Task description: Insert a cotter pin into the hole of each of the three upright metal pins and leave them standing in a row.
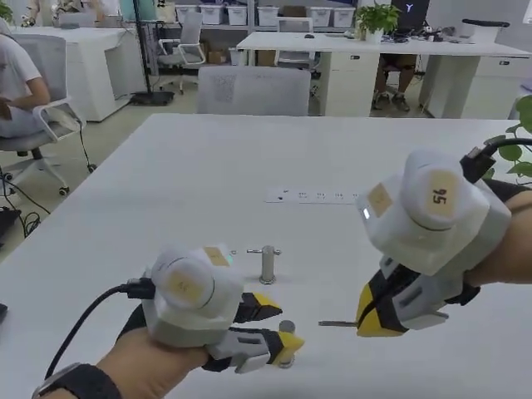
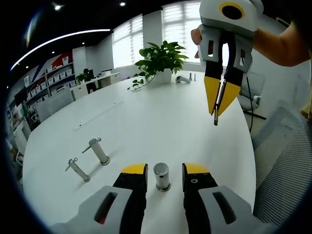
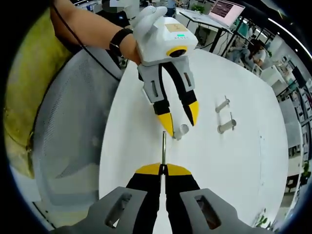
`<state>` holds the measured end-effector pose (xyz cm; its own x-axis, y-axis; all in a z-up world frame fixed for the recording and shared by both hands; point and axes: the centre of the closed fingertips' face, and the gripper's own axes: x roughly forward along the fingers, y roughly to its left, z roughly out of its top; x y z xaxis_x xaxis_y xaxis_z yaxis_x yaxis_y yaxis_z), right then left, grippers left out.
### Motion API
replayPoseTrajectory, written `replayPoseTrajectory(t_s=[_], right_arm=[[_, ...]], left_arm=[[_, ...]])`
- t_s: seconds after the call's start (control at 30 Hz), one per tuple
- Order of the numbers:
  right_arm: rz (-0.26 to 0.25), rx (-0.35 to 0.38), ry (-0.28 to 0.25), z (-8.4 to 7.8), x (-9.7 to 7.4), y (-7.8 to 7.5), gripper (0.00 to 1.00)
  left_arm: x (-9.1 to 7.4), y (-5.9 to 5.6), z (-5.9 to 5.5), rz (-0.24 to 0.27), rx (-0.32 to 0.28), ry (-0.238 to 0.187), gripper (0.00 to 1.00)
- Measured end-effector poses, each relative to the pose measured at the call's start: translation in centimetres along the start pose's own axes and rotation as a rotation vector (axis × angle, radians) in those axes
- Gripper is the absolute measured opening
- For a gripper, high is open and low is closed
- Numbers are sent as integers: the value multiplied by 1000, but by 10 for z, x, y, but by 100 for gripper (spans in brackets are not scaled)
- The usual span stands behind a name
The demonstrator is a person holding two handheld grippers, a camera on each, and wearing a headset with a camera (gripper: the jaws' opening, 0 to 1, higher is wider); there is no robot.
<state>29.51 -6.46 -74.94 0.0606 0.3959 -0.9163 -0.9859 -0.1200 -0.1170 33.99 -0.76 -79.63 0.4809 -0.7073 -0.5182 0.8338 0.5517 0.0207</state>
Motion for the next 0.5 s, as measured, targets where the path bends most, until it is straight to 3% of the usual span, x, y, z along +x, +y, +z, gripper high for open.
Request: replayPoseTrajectory(t_s=[0.5], right_arm=[[2, 10, -1, -5, 2, -2, 2]], left_arm=[[7, 1, -4, 24, -55, 15, 24]])
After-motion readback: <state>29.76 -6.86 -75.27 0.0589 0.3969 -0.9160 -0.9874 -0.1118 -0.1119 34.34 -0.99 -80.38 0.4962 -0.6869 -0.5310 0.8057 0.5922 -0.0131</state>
